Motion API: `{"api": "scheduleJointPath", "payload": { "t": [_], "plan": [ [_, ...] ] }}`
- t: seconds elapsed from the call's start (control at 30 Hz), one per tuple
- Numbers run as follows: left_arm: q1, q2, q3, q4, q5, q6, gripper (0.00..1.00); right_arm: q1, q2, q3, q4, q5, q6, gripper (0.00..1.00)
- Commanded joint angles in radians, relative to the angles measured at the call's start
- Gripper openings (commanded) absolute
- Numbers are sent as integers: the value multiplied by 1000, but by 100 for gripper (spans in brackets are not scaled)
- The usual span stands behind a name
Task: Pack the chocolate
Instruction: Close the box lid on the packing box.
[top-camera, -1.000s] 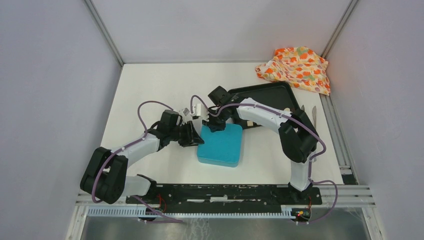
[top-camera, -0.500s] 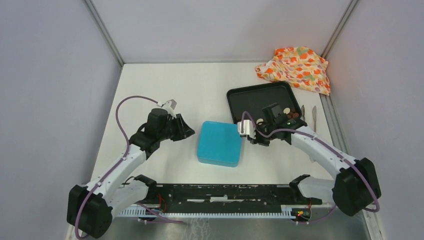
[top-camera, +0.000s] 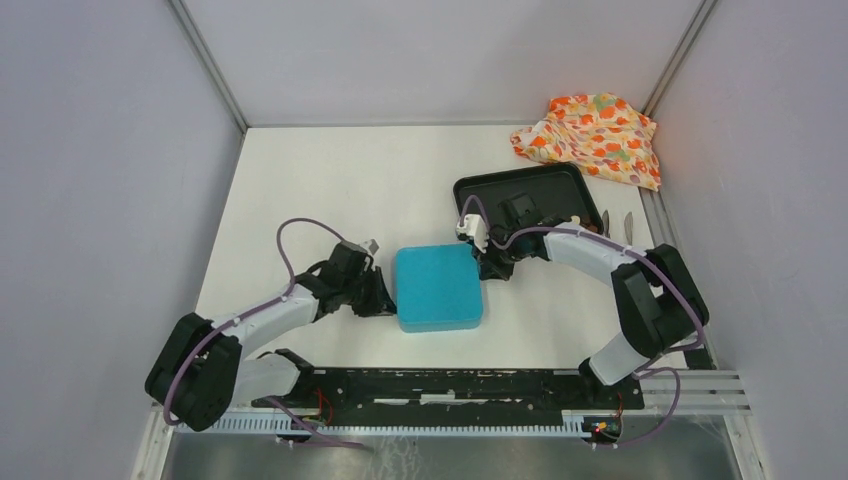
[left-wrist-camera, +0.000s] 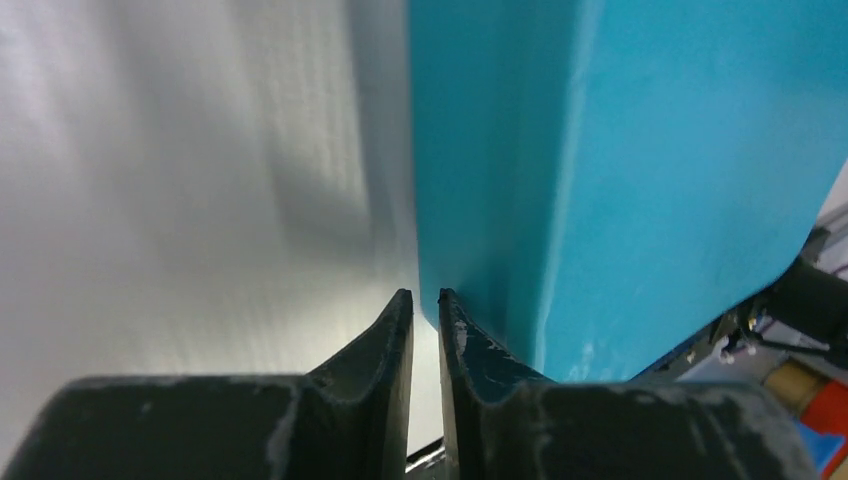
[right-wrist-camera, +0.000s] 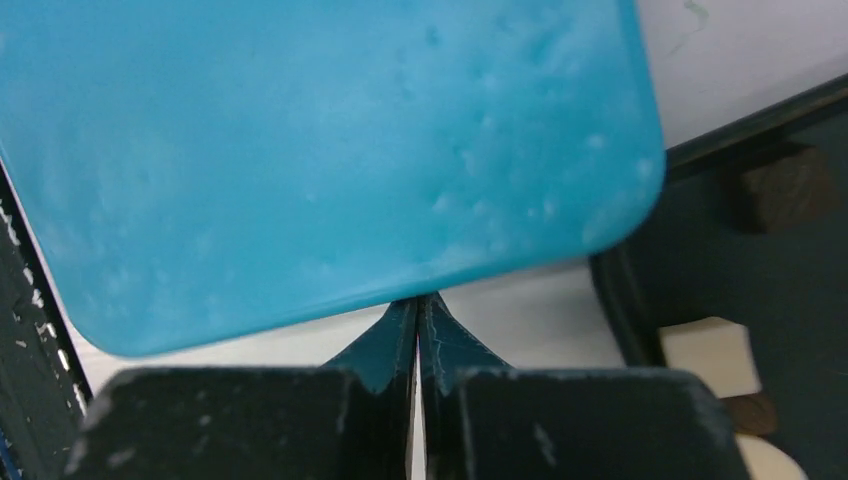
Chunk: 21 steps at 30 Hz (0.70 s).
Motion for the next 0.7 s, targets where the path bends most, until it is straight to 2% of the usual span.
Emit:
{"api": "scheduleJointPath", "payload": {
  "t": [0.0,0.2,0.27,0.33,0.4,0.47,0.53,0.57,0.6,0.67],
  "plan": [
    [-97,35,44,172,92,-81,22,-21,-9,73,-9,3,31,6],
    [-126,50,53,236,156,-87,25,-83,-93,27,-56,5,-32,10],
    [-125,38,65,204,149,-72,25,-101,-121,31,-77,26,-56,11],
    [-126,-7,107,66,27,-23,25,-132,-173,47,-108,71,-85,12],
    [-126,-114,174,-108,-157,34,25,-161,-254,68,-141,153,-134,15],
    [-124,-232,237,-230,-299,107,27,-192,-349,91,-145,231,-181,23],
    [-124,-348,313,-284,-371,180,41,-215,-442,112,-132,276,-211,46],
    [-124,-393,352,-290,-399,208,54,-230,-491,117,-110,285,-202,62],
    [-124,-432,395,-286,-426,233,74,-243,-529,126,-74,273,-176,74],
    [-123,-473,484,-259,-458,277,98,-269,-586,177,-31,245,-89,97]
  ]
}}
